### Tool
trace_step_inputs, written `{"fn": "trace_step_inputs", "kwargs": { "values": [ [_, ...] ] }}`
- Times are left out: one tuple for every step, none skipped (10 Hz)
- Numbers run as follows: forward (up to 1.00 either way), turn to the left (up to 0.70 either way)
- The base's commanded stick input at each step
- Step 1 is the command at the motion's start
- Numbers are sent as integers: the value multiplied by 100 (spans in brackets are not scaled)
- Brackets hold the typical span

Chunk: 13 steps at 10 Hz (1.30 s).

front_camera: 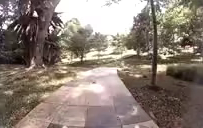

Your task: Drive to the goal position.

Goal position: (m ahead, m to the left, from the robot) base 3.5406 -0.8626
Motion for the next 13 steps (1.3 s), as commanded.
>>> {"fn": "trace_step_inputs", "kwargs": {
  "values": [
    [45,0],
    [45,0],
    [45,0],
    [45,0],
    [45,0],
    [45,0],
    [45,0],
    [45,0],
    [45,0],
    [45,0],
    [45,0],
    [45,0],
    [45,0]
  ]
}}
